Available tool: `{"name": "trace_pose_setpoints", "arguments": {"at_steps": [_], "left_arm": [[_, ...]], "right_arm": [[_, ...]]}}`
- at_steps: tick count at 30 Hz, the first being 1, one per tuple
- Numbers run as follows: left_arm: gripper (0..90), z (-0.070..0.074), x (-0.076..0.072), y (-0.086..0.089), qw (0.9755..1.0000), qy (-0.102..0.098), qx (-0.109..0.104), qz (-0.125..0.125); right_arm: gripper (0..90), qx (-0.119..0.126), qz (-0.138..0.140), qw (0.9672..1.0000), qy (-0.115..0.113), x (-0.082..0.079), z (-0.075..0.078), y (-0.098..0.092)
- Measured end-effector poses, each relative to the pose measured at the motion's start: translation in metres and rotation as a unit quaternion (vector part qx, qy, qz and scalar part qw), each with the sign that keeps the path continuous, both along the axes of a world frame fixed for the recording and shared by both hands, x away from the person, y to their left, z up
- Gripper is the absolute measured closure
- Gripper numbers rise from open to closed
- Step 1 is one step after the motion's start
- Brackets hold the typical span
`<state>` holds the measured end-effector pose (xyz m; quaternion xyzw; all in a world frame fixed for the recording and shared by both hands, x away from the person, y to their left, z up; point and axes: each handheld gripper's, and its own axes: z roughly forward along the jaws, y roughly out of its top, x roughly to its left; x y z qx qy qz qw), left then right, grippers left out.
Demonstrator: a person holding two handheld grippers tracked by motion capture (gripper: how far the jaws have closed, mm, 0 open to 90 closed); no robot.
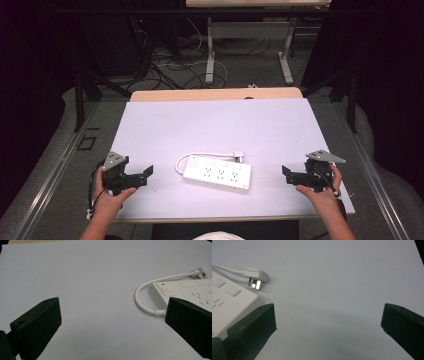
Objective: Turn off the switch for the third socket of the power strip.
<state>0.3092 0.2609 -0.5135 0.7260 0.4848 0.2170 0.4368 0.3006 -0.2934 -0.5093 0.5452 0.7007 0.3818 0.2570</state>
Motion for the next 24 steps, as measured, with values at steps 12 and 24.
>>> {"name": "trace_pose_setpoints", "arguments": {"at_steps": [12,24], "left_arm": [[0.4,-0.0029,-0.0048,-0.0052,1.0000,0.002,0.000,-0.008],[0.9,-0.0019,-0.0040,-0.0056,0.9999,0.005,-0.007,-0.010]], "right_arm": [[0.0,-0.007,0.003,0.9999,-0.011,-0.0034,-0.0009,0.0091],[1.5,-0.005,0.000,1.0000,-0.009,-0.0052,0.0014,0.0094]]}}
